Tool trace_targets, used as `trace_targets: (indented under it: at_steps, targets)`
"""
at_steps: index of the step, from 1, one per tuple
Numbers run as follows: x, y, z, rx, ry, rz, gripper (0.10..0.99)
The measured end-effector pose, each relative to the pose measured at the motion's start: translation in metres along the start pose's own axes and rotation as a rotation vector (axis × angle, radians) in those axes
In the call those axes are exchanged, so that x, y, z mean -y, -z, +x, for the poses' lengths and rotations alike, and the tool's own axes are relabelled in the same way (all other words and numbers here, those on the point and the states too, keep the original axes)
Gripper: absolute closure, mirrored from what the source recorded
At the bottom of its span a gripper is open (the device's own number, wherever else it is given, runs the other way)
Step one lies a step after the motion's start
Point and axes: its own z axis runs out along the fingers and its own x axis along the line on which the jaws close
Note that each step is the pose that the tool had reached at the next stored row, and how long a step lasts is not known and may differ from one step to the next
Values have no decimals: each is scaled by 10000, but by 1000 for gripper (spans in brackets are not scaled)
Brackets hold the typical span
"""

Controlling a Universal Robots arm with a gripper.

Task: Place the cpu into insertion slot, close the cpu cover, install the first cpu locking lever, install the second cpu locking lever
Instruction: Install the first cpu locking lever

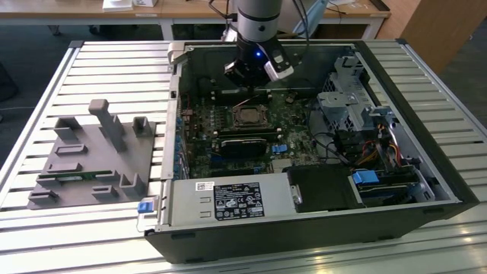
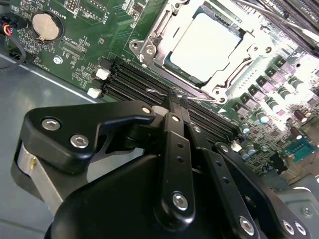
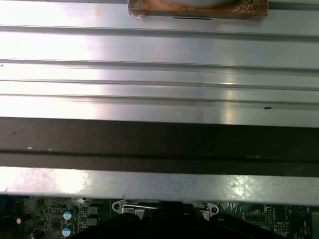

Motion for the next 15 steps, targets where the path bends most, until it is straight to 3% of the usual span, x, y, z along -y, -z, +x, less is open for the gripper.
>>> trace_targets:
  at_steps: [15]
  targets:
    - [-15, -90, -96, -10, -1, 0, 980]
